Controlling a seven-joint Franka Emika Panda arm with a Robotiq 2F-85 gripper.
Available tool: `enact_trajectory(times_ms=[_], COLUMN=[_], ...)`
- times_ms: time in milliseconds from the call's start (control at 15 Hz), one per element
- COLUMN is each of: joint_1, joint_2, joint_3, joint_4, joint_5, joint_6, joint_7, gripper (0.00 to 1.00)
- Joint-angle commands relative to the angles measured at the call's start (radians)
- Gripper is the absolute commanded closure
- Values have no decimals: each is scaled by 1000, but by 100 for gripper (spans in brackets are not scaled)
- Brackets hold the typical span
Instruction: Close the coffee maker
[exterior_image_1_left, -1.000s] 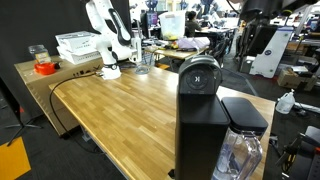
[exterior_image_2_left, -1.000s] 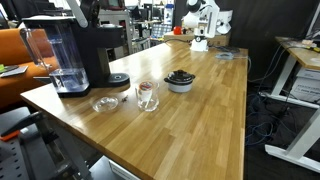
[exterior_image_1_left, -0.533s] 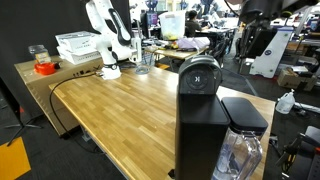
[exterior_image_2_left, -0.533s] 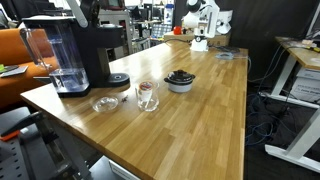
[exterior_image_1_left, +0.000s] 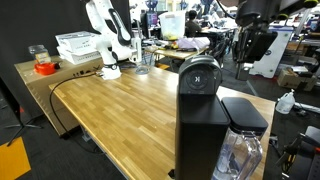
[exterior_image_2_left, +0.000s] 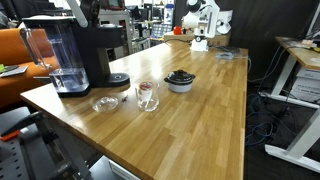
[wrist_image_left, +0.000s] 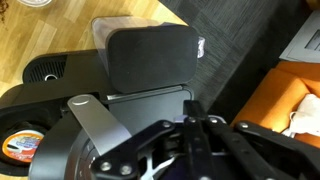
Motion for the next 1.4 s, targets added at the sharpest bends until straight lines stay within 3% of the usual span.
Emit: enact_trajectory(times_ms=[0,667,1333], joint_1=[-2,-15,-17], joint_2=[53,275,296], joint_3=[11,74,110], joint_4=[60,292,390], joint_5=[3,-67,-163], joint_6=[-24,-37,-33], joint_7=[-28,-7,13], gripper=[100,100,100])
